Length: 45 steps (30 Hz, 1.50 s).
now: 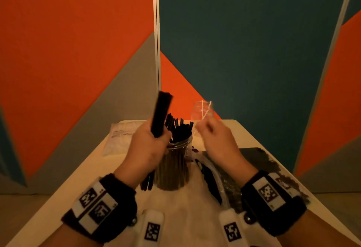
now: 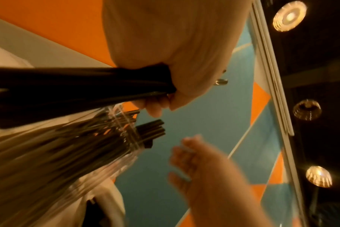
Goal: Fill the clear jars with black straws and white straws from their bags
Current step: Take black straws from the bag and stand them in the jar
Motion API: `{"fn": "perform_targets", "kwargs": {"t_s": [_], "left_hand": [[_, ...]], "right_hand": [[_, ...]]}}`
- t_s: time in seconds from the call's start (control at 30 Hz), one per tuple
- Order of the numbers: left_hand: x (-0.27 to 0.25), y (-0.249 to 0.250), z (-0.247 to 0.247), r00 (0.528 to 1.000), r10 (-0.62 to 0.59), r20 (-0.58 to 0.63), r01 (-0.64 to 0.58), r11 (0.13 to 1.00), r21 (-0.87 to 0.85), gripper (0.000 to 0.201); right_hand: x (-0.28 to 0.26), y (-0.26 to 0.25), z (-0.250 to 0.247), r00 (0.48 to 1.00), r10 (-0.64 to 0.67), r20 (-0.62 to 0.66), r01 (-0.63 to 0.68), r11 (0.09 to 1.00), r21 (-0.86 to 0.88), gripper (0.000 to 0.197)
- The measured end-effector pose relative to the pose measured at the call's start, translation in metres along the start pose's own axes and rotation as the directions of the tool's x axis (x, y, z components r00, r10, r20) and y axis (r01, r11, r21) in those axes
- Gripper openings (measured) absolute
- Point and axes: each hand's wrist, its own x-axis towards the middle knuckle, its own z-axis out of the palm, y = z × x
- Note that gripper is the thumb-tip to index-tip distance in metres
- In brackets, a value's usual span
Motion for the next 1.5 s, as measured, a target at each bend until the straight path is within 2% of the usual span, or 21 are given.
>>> {"fn": "perform_targets", "kwargs": {"t_s": [0.07, 0.1, 0.2, 0.33, 0.4, 0.5, 0.57, 0.63, 0.7, 0.77, 0.87, 0.93, 0.97, 1.0, 1.03, 1.1, 1.17, 1.27, 1.37, 1.43, 1.5], "left_hand": [[0.017, 0.008, -0.006, 0.993, -0.008, -0.121, -0.013, 0.985, -0.171, 0.01], [0.026, 0.014, -0.008, 0.985, 0.001, -0.172, -0.043, 0.97, -0.241, 0.011], [0.054, 0.027, -0.012, 0.95, 0.054, -0.307, -0.168, 0.919, -0.356, 0.013], [0.083, 0.024, -0.002, 0.897, 0.096, -0.432, -0.263, 0.9, -0.347, 0.009], [0.086, 0.008, 0.011, 0.921, 0.062, -0.386, -0.202, 0.921, -0.333, 0.011], [0.08, -0.025, 0.025, 0.982, -0.034, -0.187, -0.014, 0.968, -0.249, 0.03], [0.075, -0.035, 0.023, 0.982, -0.052, -0.183, 0.015, 0.98, -0.199, 0.049], [0.071, -0.033, 0.015, 0.961, 0.01, -0.275, -0.047, 0.99, -0.131, 0.054], [0.059, -0.022, 0.009, 0.927, 0.141, -0.348, -0.175, 0.982, -0.069, 0.041], [0.037, -0.006, 0.011, 0.882, 0.305, -0.36, -0.328, 0.945, -0.001, 0.025], [0.002, 0.004, 0.031, 0.883, 0.44, -0.166, -0.434, 0.898, 0.07, 0.005], [-0.015, -0.004, 0.054, 0.926, 0.357, 0.126, -0.378, 0.886, 0.269, 0.008], [-0.022, -0.012, 0.066, 0.919, 0.264, 0.293, -0.368, 0.839, 0.4, 0.013], [-0.028, -0.022, 0.078, 0.872, 0.186, 0.454, -0.42, 0.759, 0.497, 0.018], [-0.032, -0.032, 0.089, 0.791, 0.136, 0.596, -0.507, 0.691, 0.516, 0.022], [-0.037, -0.048, 0.109, 0.626, 0.104, 0.773, -0.604, 0.691, 0.397, 0.026], [-0.036, -0.056, 0.127, 0.566, 0.159, 0.809, -0.621, 0.728, 0.291, 0.036], [-0.028, -0.052, 0.145, 0.584, 0.323, 0.745, -0.717, 0.635, 0.286, 0.03], [-0.022, -0.05, 0.156, 0.556, 0.387, 0.736, -0.772, 0.569, 0.284, 0.03], [-0.019, -0.052, 0.165, 0.603, 0.306, 0.737, -0.719, 0.609, 0.335, 0.032], [-0.019, -0.05, 0.174, 0.68, 0.222, 0.698, -0.64, 0.644, 0.419, 0.028]], "right_hand": [[-0.003, 0.016, 0.017, 0.986, -0.034, 0.16, 0.068, 0.975, -0.209, 0.004], [-0.006, 0.023, 0.024, 0.976, -0.067, 0.205, 0.124, 0.952, -0.279, 0.013], [-0.01, 0.036, 0.036, 0.98, -0.111, 0.163, 0.158, 0.937, -0.312, 0.026], [-0.009, 0.042, 0.039, 0.977, -0.144, 0.155, 0.187, 0.93, -0.316, 0.028], [-0.009, 0.043, 0.038, 0.976, -0.145, 0.165, 0.189, 0.936, -0.297, 0.029], [-0.01, 0.042, 0.033, 0.974, -0.115, 0.196, 0.164, 0.953, -0.254, 0.034], [-0.011, 0.046, 0.024, 0.977, -0.098, 0.188, 0.144, 0.959, -0.246, 0.038], [-0.014, 0.054, 0.006, 0.98, -0.065, 0.188, 0.118, 0.95, -0.289, 0.038], [-0.018, 0.068, -0.017, 0.967, 0.026, 0.254, 0.078, 0.918, -0.388, 0.041], [-0.022, 0.085, -0.045, 0.93, 0.195, 0.312, -0.021, 0.875, -0.483, 0.052], [-0.031, 0.11, -0.084, 0.799, 0.475, 0.368, -0.158, 0.758, -0.633, 0.076], [-0.039, 0.121, -0.097, 0.692, 0.606, 0.393, -0.17, 0.666, -0.726, 0.09], [-0.043, 0.124, -0.1, 0.667, 0.632, 0.395, -0.174, 0.648, -0.742, 0.095], [-0.046, 0.126, -0.1, 0.66, 0.638, 0.396, -0.176, 0.644, -0.744, 0.1], [-0.048, 0.128, -0.1, 0.661, 0.635, 0.399, -0.173, 0.646, -0.743, 0.103], [-0.05, 0.131, -0.097, 0.665, 0.627, 0.406, -0.161, 0.651, -0.741, 0.106], [-0.049, 0.135, -0.097, 0.672, 0.614, 0.414, -0.159, 0.666, -0.729, 0.106], [-0.048, 0.142, -0.099, 0.672, 0.597, 0.438, -0.148, 0.687, -0.712, 0.107], [-0.046, 0.148, -0.099, 0.669, 0.593, 0.448, -0.137, 0.691, -0.71, 0.107], [-0.045, 0.15, -0.097, 0.669, 0.59, 0.452, -0.124, 0.688, -0.715, 0.107], [-0.043, 0.151, -0.094, 0.664, 0.594, 0.455, -0.116, 0.683, -0.722, 0.106]]}}
